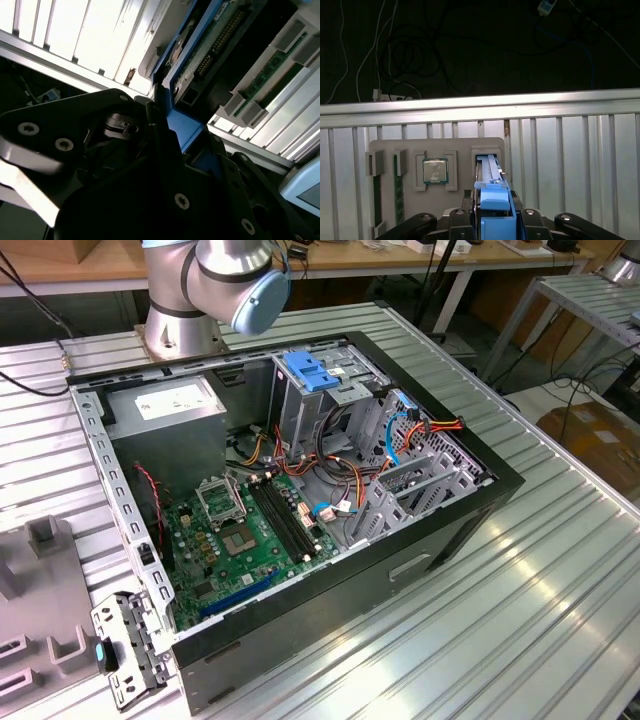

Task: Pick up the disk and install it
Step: 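Pick up the disk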

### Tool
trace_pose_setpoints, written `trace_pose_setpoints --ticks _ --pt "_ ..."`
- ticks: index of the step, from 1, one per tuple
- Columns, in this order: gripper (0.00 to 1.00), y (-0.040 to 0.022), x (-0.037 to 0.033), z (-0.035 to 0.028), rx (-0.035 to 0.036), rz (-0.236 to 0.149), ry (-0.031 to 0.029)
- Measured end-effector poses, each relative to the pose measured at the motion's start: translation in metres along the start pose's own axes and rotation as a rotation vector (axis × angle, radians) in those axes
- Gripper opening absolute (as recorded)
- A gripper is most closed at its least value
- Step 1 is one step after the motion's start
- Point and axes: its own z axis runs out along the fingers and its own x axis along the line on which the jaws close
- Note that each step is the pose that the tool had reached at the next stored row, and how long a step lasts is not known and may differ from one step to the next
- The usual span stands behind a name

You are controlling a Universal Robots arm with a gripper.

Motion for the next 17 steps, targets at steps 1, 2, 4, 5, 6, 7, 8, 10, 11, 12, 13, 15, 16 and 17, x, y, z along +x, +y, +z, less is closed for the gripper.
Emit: trace_pose_setpoints --ticks 1,2,4,5,6,7,8,10,11,12,13,15,16,17 --pt "0.37 0.0 0.0001 -0.0014 -0.0001 0.0 0.0001" --pt "0.37 0.0 0.0001 -0.0027 0.0 0.0 -0.0001" --pt "0.37 -0.0001 0.0004 -0.0092 -0.0001 0.0 0.0001" --pt "0.37 -0.0001 0.0005 -0.0101 0.0001 0.0 -0.0001" --pt "0.37 -0.0001 0.0005 -0.0102 0.0003 0.0 -0.0002" --pt "0.37 -0.0001 0.0005 -0.0105 -0.0001 0.0 0.0001" --pt "0.37 -0.0001 0.0005 -0.0095 -0.0002 0.0 0.0001" --pt "0.37 -0.0004 0.0003 -0.0082 0.0 0.0 0.0002" --pt "0.37 -0.0006 0.0001 -0.0074 0.0001 0.0 0.0006" --pt "0.37 -0.001 0.0001 -0.0071 0.0001 0.0 0.001" --pt "0.37 -0.0013 0.0001 -0.0069 0.0001 0.0 0.0014" --pt "0.37 -0.0016 0.0001 -0.0064 0.0001 -0.001 0.0035" --pt "0.37 -0.0017 0.0001 -0.0063 0.0002 -0.001 0.0043" --pt "0.37 -0.0017 0.0001 -0.0063 0.0003 -0.001 0.0053"
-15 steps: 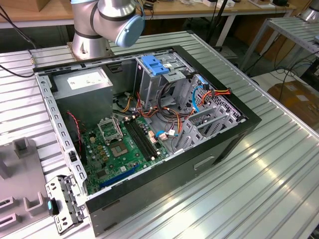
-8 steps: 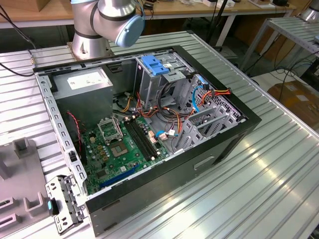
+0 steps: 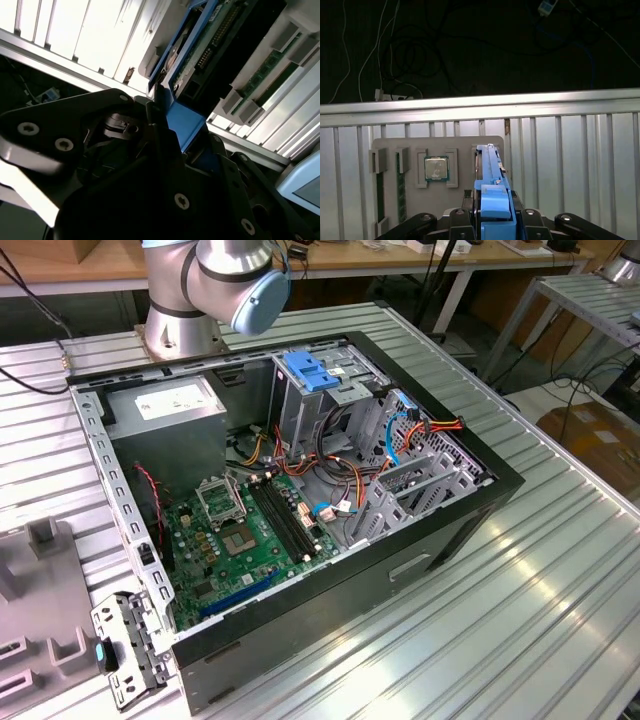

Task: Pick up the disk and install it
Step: 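Pick up the disk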

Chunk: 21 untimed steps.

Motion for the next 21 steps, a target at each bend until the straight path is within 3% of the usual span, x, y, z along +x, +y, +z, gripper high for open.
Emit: trace_pose_setpoints --ticks 6,19,20,21 --pt "0.37 -0.0001 0.0 0.0 0.0006 0.0 0.0108" --pt "0.37 -0.0006 -0.0001 -0.0008 0.002 -0.001 0.011" --pt "0.37 -0.0006 0.0 -0.0006 0.0033 -0.001 0.0111" --pt "0.37 -0.0006 0.0 -0.0005 0.0121 -0.001 0.011"
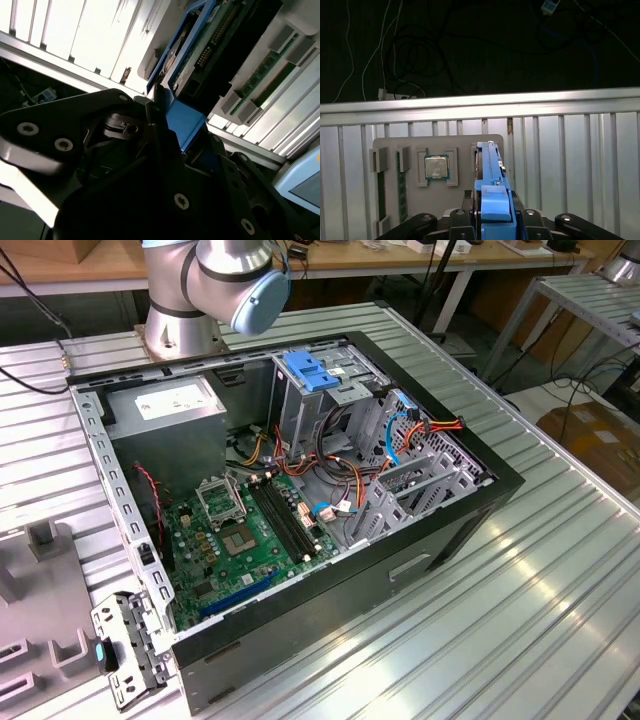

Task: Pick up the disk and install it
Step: 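Pick up the disk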

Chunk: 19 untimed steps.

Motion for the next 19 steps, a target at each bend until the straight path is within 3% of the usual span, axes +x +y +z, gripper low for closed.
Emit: trace_pose_setpoints --ticks 2,3,9,12,15,16,18,19 --pt "0.37 -0.0001 0.0 -0.0002 0.029 0.002 0.0048" --pt "0.37 -0.0001 0.0 -0.0005 0.0342 0.002 0.005" --pt "0.37 0.0015 0.0002 -0.0025 0.0453 0.003 0.0044" --pt "0.37 0.002 0.0008 -0.0149 0.0517 0.003 0.004" --pt "0.37 0.002 0.0005 -0.019 0.0543 0.003 0.0049" --pt "0.37 0.0021 0.0003 -0.022 0.0605 0.003 0.0068" --pt "0.37 0.0027 0.0005 -0.0249 0.0802 0.004 0.0125" --pt "0.37 0.0027 0.0005 -0.0267 0.0855 0.005 0.0143"
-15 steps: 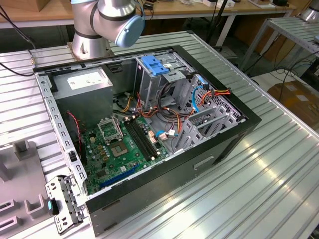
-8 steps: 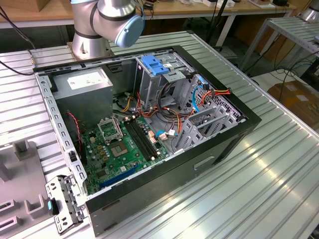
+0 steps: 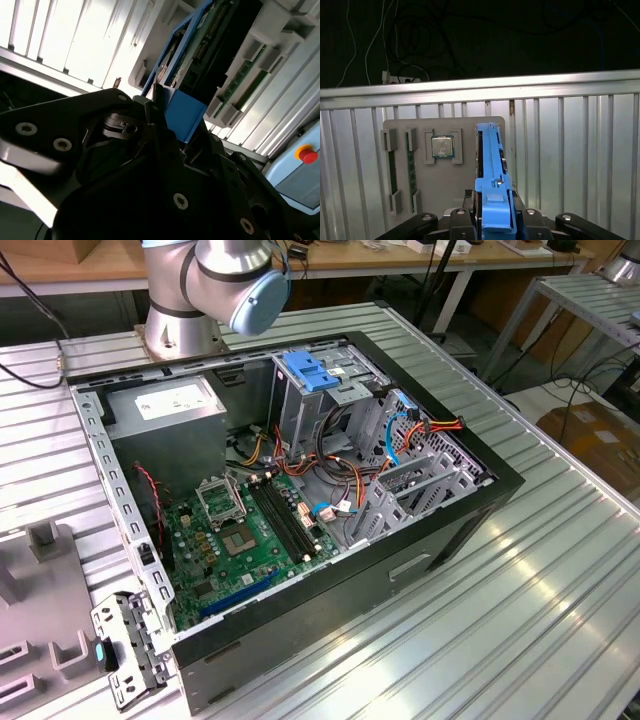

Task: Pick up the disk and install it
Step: 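Pick up the disk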

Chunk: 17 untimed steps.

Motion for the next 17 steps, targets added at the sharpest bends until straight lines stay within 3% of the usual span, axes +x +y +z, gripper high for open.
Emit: trace_pose_setpoints --ticks 2,6,9,14,17 --pt "0.37 -0.0003 -0.0001 -0.0032 0.0049 0.0 0.0031" --pt "0.37 -0.0018 0.0002 -0.0171 0.0147 0.0 0.011" --pt "0.37 -0.0024 0.0004 -0.0232 0.0165 0.0 0.0128" --pt "0.37 -0.0046 0.001 -0.0438 0.0195 0.0 0.0174" --pt "0.37 -0.0055 0.0014 -0.0527 0.02 -0.001 0.0192"
